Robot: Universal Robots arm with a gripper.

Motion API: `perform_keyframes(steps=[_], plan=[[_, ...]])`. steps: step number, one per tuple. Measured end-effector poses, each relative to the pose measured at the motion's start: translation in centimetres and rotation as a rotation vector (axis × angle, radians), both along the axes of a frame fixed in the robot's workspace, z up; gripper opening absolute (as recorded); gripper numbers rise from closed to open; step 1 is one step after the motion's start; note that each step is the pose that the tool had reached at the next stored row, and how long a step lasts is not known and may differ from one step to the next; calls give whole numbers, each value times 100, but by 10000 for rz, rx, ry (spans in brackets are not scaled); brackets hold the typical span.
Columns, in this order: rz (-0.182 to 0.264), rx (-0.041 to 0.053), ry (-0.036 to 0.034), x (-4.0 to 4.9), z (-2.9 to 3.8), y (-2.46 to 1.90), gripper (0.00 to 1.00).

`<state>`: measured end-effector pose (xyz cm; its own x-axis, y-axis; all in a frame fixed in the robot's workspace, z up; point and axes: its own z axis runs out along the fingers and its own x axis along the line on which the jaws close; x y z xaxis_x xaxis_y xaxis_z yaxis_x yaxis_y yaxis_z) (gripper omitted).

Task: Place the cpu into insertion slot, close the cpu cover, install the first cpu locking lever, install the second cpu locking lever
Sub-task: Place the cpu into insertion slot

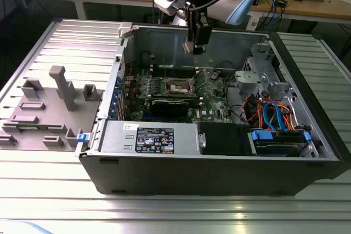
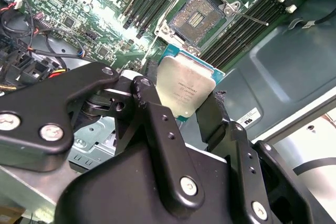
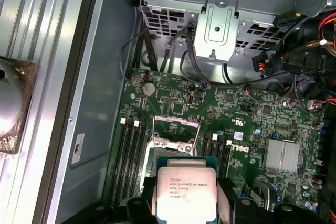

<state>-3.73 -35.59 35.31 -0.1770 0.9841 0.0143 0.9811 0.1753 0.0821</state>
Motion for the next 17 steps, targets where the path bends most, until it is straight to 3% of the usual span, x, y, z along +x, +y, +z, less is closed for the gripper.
perform_keyframes(steps=[17], plan=[[0, 0, 0, 0, -43, 0, 54]])
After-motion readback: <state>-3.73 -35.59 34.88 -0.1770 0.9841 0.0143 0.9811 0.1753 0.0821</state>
